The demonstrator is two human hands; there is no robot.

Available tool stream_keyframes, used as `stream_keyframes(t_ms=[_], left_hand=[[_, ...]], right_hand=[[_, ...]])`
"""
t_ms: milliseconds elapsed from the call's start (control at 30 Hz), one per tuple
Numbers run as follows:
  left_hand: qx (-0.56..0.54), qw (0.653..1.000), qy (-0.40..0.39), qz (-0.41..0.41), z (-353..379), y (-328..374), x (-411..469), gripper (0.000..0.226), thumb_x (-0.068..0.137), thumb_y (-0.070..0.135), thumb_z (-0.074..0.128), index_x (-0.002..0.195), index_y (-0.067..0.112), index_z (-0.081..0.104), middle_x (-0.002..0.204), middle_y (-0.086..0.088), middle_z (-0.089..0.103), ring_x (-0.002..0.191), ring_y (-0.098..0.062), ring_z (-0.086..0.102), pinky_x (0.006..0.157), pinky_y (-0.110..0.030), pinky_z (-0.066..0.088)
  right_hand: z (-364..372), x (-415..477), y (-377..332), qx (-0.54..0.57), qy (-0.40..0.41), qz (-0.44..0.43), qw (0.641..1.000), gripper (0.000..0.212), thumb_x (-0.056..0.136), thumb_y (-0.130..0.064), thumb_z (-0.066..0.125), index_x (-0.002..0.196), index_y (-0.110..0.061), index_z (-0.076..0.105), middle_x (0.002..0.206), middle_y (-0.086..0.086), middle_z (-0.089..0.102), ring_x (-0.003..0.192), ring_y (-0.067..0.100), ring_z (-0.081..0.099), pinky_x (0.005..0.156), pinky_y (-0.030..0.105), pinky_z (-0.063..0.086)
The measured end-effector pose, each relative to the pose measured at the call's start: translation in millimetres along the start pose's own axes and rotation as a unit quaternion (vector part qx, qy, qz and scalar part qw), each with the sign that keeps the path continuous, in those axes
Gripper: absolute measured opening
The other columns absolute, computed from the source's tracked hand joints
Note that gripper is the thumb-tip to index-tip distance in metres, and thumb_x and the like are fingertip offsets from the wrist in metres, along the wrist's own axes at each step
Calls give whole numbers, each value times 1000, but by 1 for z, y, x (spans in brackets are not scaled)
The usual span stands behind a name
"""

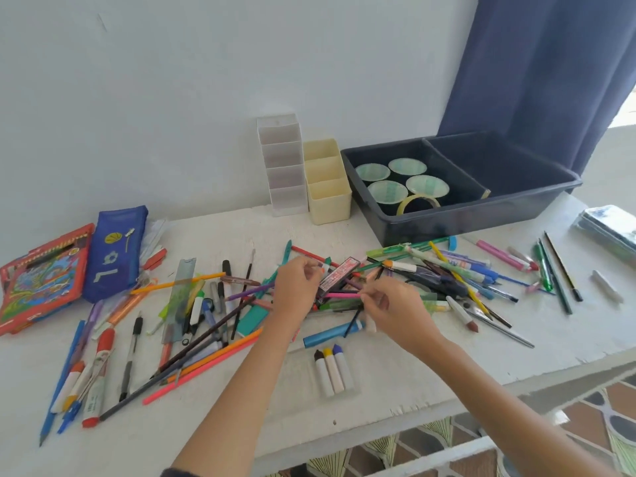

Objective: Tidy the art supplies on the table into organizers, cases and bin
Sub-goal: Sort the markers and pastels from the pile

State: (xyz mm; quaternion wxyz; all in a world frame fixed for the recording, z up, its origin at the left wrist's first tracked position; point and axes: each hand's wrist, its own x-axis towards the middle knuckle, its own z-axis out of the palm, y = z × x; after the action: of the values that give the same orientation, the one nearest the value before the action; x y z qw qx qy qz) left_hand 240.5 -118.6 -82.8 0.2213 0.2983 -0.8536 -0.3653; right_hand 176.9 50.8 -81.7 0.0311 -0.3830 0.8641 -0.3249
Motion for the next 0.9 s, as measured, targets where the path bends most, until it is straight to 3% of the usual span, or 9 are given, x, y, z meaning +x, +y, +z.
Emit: stream_keyframes(t_ms=[100,167,267,333,467,633,700,800,900], left_hand=[[19,1000,-8,-22,11,-1,10,21,88,20,63,106,9,65,98,-4,67,82,-8,57,72,-19,46],[20,1000,-5,-24,14,0,14,23,87,20,65,106,6,65,98,-6,67,81,-9,56,72,-20,45],[4,1000,8,-24,17,2,17,23,87,16,65,106,4,66,98,-7,68,81,-9,57,72,-19,45],[-12,999,26,-15,18,3,18,23,87,15,65,106,4,66,96,-8,68,80,-10,58,73,-19,47],[-34,996,75,22,12,11,18,23,88,18,64,107,6,67,87,0,65,71,-2,56,63,-8,43],[-74,991,102,47,-5,26,7,23,88,17,64,110,10,65,85,3,64,71,4,54,64,-5,45],[-85,990,104,43,-13,29,-1,29,89,17,63,117,12,62,84,6,62,72,3,55,66,-3,44],[-106,989,92,36,-25,30,-16,35,90,18,61,124,18,56,80,13,59,72,3,56,65,-1,43],[-149,985,81,7,-36,27,-34,34,90,17,60,123,23,57,78,10,58,68,-1,56,63,-6,46]], right_hand=[[-6,10,13,-13,60,17,998,13,90,-19,58,98,-20,69,84,-10,54,70,0,47,60,7,34],[-12,20,23,-29,84,29,996,17,92,-16,55,102,-20,68,93,-6,57,82,4,51,69,7,34],[-21,35,36,-77,74,59,993,25,94,-15,51,116,-18,62,117,0,57,111,15,46,93,23,35],[-25,44,40,-111,43,67,991,29,95,-18,51,123,-20,57,126,-1,55,120,17,42,101,29,34],[-28,53,46,-170,21,45,984,31,96,-20,50,126,-22,56,125,-2,55,115,17,42,98,29,35],[-27,55,47,-180,12,35,983,26,94,-20,52,119,-19,61,115,-1,56,106,15,44,88,25,37],[-27,53,45,-127,40,36,990,21,91,-21,57,111,-19,63,108,-1,58,99,11,46,82,21,36],[-33,47,27,66,83,59,993,19,87,-20,64,105,-21,62,93,-3,63,81,8,57,72,19,48],[-42,34,-3,254,3,99,962,29,85,-20,67,112,-28,59,83,0,68,70,9,64,59,15,51]])
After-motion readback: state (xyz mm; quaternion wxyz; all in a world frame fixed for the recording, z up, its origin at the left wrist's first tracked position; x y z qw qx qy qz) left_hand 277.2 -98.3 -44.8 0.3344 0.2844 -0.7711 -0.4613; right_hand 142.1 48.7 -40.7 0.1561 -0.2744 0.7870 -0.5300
